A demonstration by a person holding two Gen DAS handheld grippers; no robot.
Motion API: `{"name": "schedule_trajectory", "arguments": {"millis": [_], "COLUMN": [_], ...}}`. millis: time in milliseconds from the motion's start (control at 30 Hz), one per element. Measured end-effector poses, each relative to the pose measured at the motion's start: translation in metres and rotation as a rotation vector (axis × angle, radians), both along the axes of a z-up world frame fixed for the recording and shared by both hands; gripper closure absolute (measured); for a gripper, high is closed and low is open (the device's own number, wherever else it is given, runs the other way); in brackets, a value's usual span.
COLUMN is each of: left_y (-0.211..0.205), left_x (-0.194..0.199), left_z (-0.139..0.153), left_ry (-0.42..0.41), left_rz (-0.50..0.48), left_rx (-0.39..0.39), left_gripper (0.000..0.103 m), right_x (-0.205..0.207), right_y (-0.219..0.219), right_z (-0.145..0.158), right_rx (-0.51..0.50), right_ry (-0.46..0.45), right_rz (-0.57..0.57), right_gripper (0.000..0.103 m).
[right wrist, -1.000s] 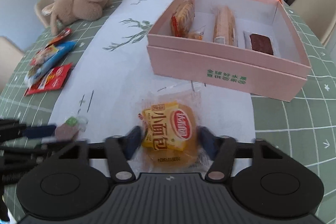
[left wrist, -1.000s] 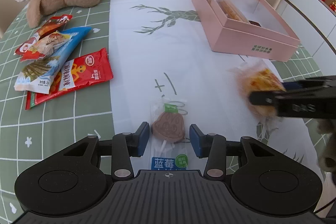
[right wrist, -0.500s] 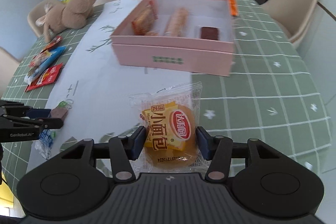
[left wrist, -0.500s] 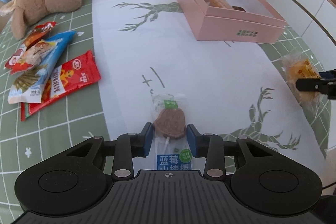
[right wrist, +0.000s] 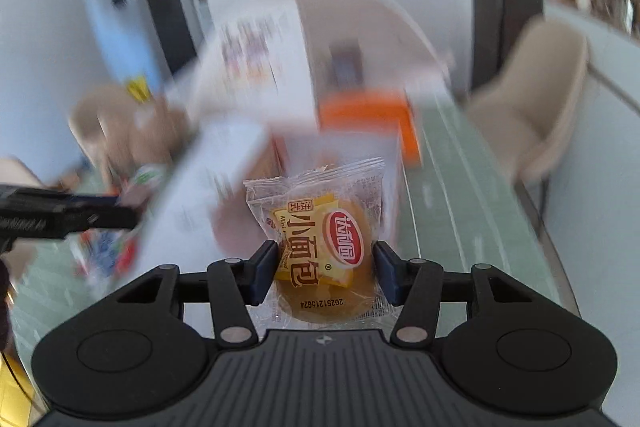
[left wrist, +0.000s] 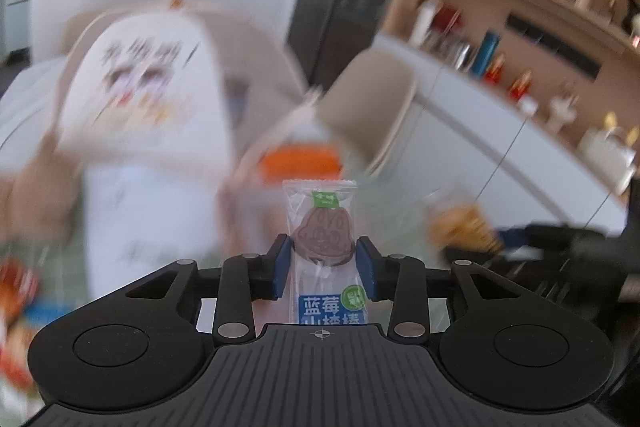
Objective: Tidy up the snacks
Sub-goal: 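Drop the lollipop into the pink box with the left gripper while the right drops the bun, then grasp the blue packet with the left gripper while the right grasps the red-white candy bag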
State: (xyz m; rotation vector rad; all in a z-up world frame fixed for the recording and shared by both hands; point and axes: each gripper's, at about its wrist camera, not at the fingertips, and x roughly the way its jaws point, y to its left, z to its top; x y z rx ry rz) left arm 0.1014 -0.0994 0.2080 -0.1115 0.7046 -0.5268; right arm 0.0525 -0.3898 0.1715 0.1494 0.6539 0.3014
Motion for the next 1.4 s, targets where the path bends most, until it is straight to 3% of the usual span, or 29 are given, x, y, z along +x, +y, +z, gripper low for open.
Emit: {"name": "schedule_trajectory", "arguments": {"millis": [33, 67, 100, 133, 233, 300, 367, 467, 600, 767, 867, 967, 1100, 1233, 1300, 1400], "left_y": [-0.007, -0.015, -0.021, -0.028, -0.032, -0.017, 0.009, 0.056, 0.128, 0.224, 0.275, 0.308, 0.318, 0.307, 0.297, 0.292], "left_x": [0.023, 0.044, 0.061, 0.078, 0.095, 0.087, 0.075, 0.053, 0.029, 0.018, 0.023, 0.034, 0.047, 0.030, 0.012, -0.004], "left_z": [0.008, 0.009, 0.004, -0.008, -0.049, -0.074, -0.095, -0.116, -0.127, -0.131, -0.140, -0.156, -0.171, -0.181, -0.180, -0.182], "left_ry": [0.025, 0.054, 0.078, 0.107, 0.163, 0.185, 0.217, 0.223, 0.184, 0.154, 0.179, 0.202, 0.216, 0.266, 0.253, 0.293], "left_rz": [-0.012, -0.018, -0.015, 0.002, 0.080, 0.116, 0.159, 0.250, 0.413, 0.644, 0.714, 0.715, 0.644, 0.487, 0.434, 0.390], "left_rx": [-0.027, -0.039, -0.040, -0.030, 0.005, -0.041, -0.051, 0.037, 0.134, 0.173, 0.182, 0.151, 0.146, 0.100, 0.088, -0.001], "left_gripper": [0.059, 0.059, 0.060, 0.060, 0.062, 0.062, 0.062, 0.062, 0.062, 0.062, 0.062, 0.062, 0.063, 0.066, 0.066, 0.066], "right_x": [0.012, 0.022, 0.034, 0.041, 0.055, 0.050, 0.044, 0.037, 0.028, 0.027, 0.031, 0.034, 0.047, 0.057, 0.059, 0.065], "right_y": [0.001, 0.003, 0.005, 0.006, 0.007, 0.004, 0.007, 0.022, 0.056, 0.115, 0.152, 0.190, 0.246, 0.304, 0.328, 0.358], "right_z": [0.011, 0.017, 0.020, 0.019, -0.006, -0.029, -0.051, -0.075, -0.082, -0.081, -0.080, -0.077, -0.077, -0.083, -0.091, -0.111], "right_rx": [-0.005, -0.020, -0.045, -0.064, -0.070, -0.039, -0.057, -0.151, -0.226, -0.230, -0.176, -0.095, -0.077, -0.081, -0.074, -0.100], "right_ry": [-0.033, -0.056, -0.070, -0.073, 0.006, 0.069, 0.119, 0.146, 0.124, 0.073, 0.116, 0.182, 0.219, 0.240, 0.258, 0.276], "right_rz": [0.001, -0.001, -0.016, -0.036, -0.064, -0.051, -0.033, -0.017, 0.033, 0.083, 0.139, 0.214, 0.275, 0.322, 0.344, 0.363], "right_gripper": [0.050, 0.044, 0.030, 0.026, 0.026, 0.026, 0.026, 0.026, 0.026, 0.026, 0.026, 0.026, 0.026, 0.026, 0.026, 0.026]}}
